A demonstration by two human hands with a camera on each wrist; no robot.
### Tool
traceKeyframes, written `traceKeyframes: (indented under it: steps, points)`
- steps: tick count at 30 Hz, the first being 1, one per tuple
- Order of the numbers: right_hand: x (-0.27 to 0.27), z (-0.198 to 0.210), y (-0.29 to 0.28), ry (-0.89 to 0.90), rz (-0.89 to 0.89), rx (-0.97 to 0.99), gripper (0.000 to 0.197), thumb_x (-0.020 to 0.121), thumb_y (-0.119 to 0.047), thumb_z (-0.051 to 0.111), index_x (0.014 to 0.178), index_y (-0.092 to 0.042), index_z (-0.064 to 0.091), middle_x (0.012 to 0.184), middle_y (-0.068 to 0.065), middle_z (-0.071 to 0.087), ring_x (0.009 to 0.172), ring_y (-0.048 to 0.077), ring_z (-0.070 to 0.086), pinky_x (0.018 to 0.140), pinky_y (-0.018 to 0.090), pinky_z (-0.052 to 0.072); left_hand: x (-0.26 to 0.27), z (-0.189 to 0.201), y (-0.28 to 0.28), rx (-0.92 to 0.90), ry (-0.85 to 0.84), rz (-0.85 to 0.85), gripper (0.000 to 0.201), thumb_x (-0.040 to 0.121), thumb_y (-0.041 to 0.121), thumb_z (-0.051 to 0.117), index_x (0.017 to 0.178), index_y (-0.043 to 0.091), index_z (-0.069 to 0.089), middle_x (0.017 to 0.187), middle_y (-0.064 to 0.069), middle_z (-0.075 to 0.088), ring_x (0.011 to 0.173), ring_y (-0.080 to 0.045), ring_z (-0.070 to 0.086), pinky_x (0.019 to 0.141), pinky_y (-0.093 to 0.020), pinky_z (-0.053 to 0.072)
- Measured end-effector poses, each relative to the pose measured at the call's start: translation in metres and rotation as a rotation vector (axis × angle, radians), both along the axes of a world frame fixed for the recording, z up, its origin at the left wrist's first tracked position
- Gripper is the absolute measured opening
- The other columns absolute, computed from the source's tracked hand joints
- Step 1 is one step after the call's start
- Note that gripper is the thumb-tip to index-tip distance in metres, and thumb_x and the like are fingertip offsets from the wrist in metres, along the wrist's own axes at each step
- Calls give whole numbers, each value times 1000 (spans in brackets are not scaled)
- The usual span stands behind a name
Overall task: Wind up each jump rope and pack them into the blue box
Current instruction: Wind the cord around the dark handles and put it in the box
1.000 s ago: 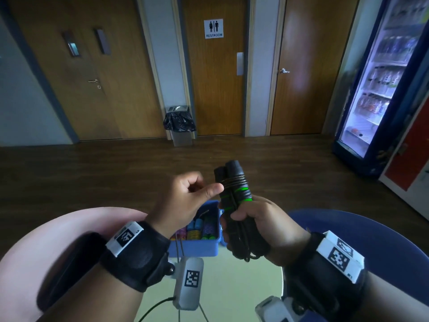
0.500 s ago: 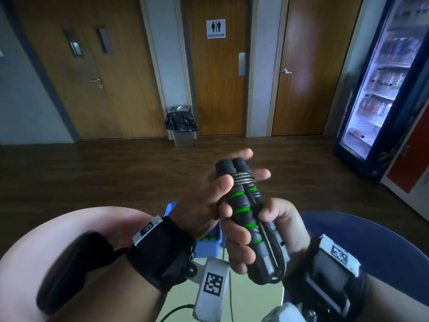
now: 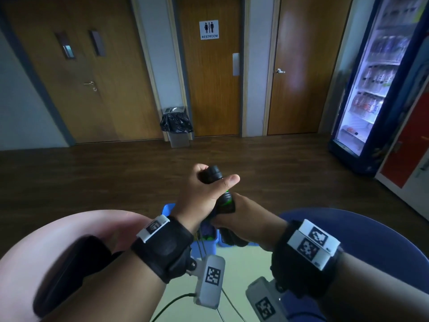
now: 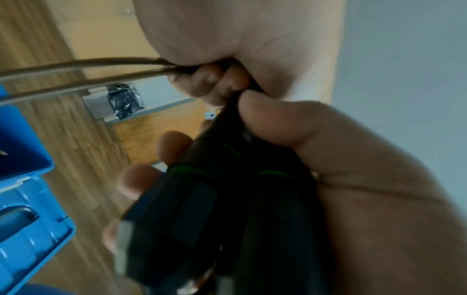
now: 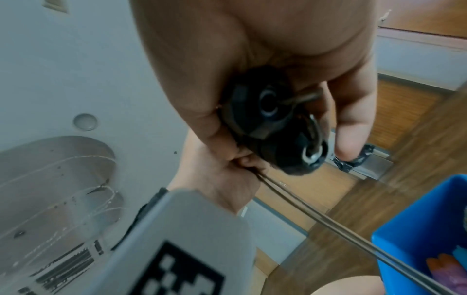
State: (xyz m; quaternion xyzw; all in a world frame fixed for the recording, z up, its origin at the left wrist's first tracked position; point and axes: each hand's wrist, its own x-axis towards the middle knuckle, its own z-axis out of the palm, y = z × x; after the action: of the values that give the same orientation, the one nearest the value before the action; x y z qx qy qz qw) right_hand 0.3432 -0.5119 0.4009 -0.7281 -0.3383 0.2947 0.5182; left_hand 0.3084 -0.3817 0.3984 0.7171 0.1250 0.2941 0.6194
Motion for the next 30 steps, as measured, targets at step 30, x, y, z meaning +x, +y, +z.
traceKeyframes:
  steps: [30]
  points:
    - [5,-13,-14,739,238,316,32,68,-13,48,96,-3,60,81,17,58,66,30,59,66,37,50,-21,-1,17,-72,-10,-282,41,73,27,75,112,20,63,72,13,66,56,-9,55,46,-20,41]
